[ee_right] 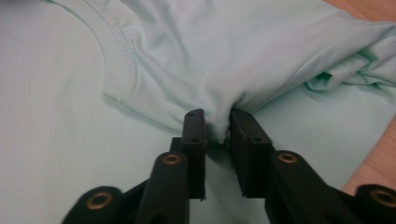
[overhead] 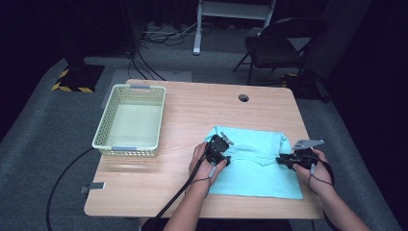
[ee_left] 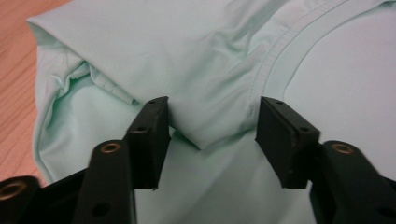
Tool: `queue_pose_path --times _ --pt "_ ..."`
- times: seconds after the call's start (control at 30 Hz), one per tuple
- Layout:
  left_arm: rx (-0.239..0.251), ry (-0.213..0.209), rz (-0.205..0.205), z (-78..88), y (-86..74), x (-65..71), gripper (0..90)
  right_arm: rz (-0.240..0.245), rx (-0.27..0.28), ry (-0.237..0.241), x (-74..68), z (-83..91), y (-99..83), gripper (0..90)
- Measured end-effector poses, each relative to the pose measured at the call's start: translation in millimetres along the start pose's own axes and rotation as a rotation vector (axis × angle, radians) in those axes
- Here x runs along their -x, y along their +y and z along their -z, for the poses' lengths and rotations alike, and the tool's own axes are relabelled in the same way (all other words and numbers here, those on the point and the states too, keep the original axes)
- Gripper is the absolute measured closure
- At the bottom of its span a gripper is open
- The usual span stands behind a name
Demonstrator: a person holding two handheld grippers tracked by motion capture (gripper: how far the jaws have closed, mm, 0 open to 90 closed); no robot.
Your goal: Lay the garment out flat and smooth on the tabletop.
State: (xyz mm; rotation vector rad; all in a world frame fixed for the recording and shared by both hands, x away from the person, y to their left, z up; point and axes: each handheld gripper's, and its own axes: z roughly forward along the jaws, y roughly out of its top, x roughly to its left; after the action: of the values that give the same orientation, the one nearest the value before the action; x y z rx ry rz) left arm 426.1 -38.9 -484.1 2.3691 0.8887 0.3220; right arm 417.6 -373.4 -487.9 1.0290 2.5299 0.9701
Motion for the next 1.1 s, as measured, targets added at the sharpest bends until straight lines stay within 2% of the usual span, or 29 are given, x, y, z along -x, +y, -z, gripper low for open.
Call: queue_pose_path --times 0.03,0.13,0.23,0.47,0.57,0.73,0.87,1.03,1.1 --pt "0.002 -0.012 0.006 -0.2 0.2 0.2 53.8 0.007 -0.001 0.000 -0.2 -0.6 0.7 82.5" --pt "0.008 0.004 0.003 2.4 0.7 2.0 75.0 0.020 0.008 -0.001 -1.0 0.0 2.7 86.3" --pt "0.030 -0.026 0.020 7.3 0.5 1.9 84.3 0.028 0.024 0.000 -2.4 3.8 3.4 86.7" --pt "0.052 0.003 -0.048 26.2 1.2 19.9 85.9 0.041 0.053 0.007 -9.8 21.2 0.8 86.6" --pt "0.063 -0.012 -0.067 33.4 -0.1 27.8 85.6 0.055 0.061 0.013 -15.5 28.8 -1.2 86.6" --pt "0.052 0.005 -0.117 43.9 -2.5 39.6 85.2 0.080 0.064 0.021 -24.0 39.9 -4.1 86.4" --pt "0.045 -0.004 -0.132 49.1 -4.2 46.9 85.3 0.097 0.066 0.034 -28.7 47.9 -5.2 86.4" --pt "0.044 -0.038 -0.149 53.0 -0.1 51.2 85.7 0.118 0.062 0.057 -33.5 54.2 -1.3 86.4" --pt "0.045 -0.041 -0.152 52.3 7.3 45.3 86.1 0.123 0.053 0.069 -30.8 53.4 5.3 86.7"
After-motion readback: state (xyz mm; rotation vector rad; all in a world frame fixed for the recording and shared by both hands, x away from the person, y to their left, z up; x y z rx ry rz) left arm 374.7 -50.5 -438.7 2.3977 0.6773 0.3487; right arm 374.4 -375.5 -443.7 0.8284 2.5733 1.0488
